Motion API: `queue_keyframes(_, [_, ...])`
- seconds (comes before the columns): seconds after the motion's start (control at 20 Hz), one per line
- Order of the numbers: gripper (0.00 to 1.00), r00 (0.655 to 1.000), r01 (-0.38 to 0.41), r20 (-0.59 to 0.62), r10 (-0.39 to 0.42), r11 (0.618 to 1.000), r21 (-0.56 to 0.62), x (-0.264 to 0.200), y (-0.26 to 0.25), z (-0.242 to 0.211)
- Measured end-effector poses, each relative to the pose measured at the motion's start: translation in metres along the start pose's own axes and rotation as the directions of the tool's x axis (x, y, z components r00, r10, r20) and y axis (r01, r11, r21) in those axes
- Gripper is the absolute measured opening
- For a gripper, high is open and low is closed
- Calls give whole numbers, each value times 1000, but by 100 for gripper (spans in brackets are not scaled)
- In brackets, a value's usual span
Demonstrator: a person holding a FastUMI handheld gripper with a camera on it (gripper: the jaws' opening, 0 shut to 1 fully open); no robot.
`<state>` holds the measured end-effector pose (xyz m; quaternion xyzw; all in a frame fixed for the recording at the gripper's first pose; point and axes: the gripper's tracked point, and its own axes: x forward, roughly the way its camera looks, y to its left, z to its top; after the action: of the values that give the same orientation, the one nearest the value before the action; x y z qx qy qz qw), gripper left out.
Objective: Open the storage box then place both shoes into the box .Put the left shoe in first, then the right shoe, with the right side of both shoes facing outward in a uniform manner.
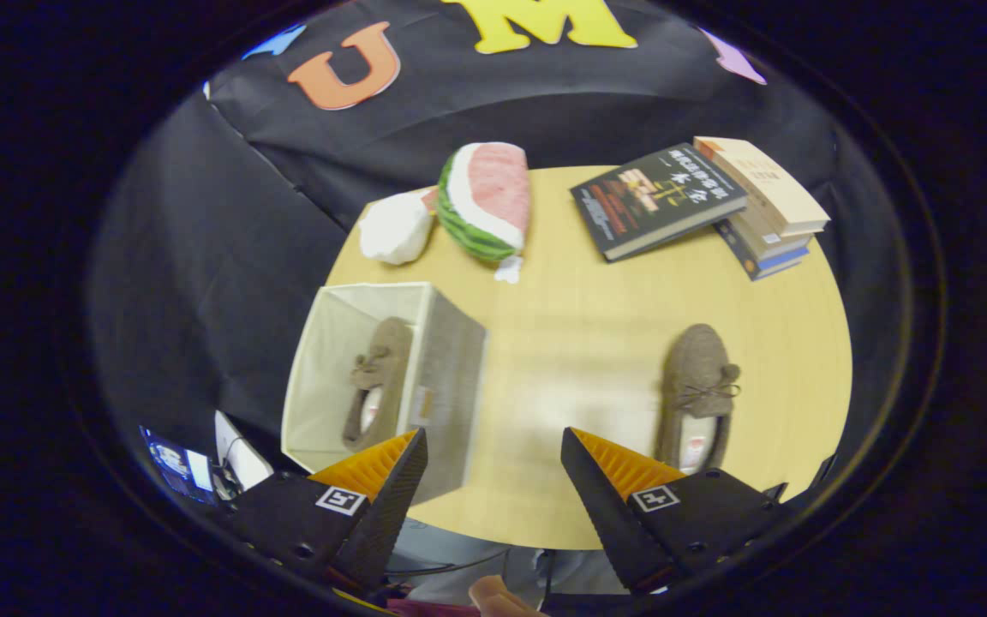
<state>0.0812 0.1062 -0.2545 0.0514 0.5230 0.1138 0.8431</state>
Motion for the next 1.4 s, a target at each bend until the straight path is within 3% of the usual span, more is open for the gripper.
queue_keyframes(0.35, [97,980,190,-71,-184,978,88,33,-160,-25])
queue_keyframes(0.7, [96,922,384,-55,-384,923,6,68,-241,-25])
queue_keyframes(0.85, [92,934,354,-75,-351,935,35,82,-243,-29])
queue_keyframes(1.1, [46,967,245,-82,-240,968,57,104,-224,-33])
queue_keyframes(1.2, [16,969,241,-73,-236,968,66,105,-221,-32])
queue_keyframes(1.4, [0,973,223,-85,-214,968,118,105,-222,-35])
